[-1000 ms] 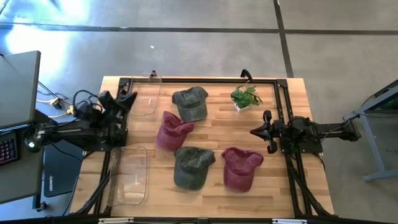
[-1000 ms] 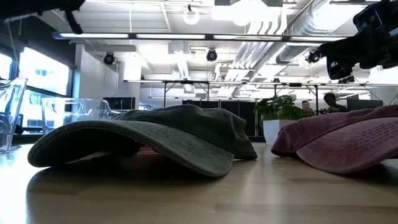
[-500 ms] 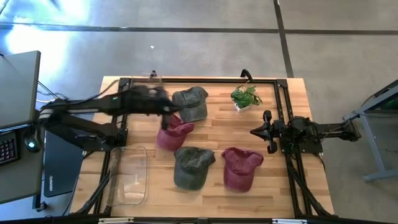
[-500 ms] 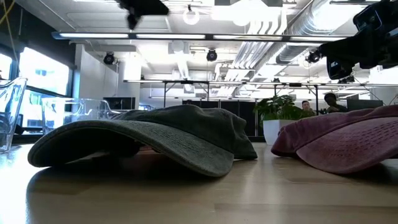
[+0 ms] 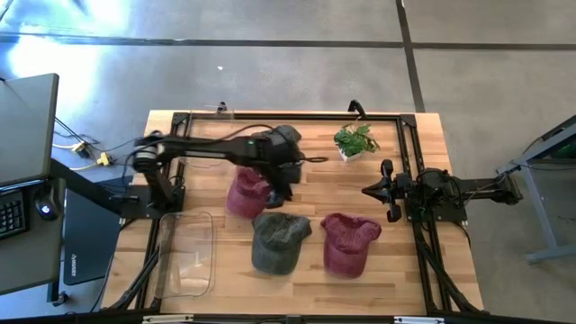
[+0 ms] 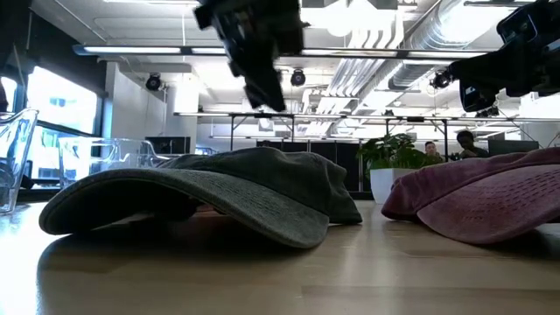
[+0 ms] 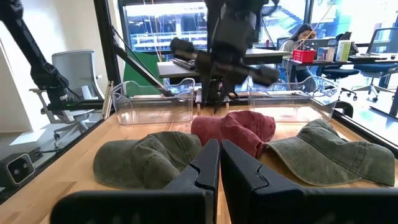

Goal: Pick & Place hat
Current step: Put the bottom black cap into the bottom transparent bin

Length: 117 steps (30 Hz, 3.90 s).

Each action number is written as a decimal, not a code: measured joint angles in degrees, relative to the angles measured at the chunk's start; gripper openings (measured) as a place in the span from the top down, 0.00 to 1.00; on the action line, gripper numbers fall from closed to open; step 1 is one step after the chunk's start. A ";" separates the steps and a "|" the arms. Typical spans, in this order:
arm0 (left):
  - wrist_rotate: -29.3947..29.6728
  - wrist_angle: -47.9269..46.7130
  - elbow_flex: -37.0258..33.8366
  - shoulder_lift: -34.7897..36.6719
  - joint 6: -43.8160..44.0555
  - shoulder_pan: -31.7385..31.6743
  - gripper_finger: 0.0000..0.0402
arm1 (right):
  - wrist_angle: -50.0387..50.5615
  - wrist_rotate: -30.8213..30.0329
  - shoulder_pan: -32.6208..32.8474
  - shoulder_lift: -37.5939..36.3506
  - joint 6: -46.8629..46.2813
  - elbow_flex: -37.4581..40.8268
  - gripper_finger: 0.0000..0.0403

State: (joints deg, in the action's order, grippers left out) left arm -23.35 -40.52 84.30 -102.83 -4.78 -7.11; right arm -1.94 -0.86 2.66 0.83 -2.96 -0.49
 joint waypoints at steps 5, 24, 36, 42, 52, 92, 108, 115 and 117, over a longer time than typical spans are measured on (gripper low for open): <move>-2.64 0.43 3.90 -6.88 -4.35 1.56 0.60 | 0.01 0.00 0.00 -0.01 0.00 -0.01 0.97; 9.33 1.37 4.29 -15.52 1.67 7.16 0.53 | -0.01 0.00 0.00 -0.01 0.00 0.00 0.97; 12.26 2.04 4.29 -18.16 -10.14 10.69 0.77 | -0.01 0.00 -0.01 -0.01 0.00 0.00 0.97; 4.46 -1.58 5.15 -18.19 -10.87 9.33 0.96 | -0.01 0.00 0.01 0.00 0.00 0.00 0.97; 2.09 -29.06 29.02 -17.40 -16.44 4.61 1.00 | 0.01 0.00 0.01 -0.01 0.00 0.00 0.97; -0.37 -29.91 42.65 -16.35 -12.88 7.87 1.00 | 0.01 -0.01 0.01 -0.03 0.00 -0.01 0.97; 0.59 -29.25 42.65 -16.33 -9.21 7.91 1.00 | 0.01 0.00 0.01 -0.03 0.00 0.00 0.97; 6.28 -32.92 47.65 -15.69 -6.66 7.91 1.00 | -0.95 -0.07 -0.01 -0.06 -1.07 0.00 0.97; 6.96 -34.88 50.62 -14.79 -6.64 7.80 1.00 | -0.93 -0.07 0.01 -0.06 -1.09 0.00 0.97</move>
State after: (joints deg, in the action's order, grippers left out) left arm -16.40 -75.40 134.93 -117.62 -11.42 0.68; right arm -2.87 -0.93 2.68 0.78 -4.05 -0.49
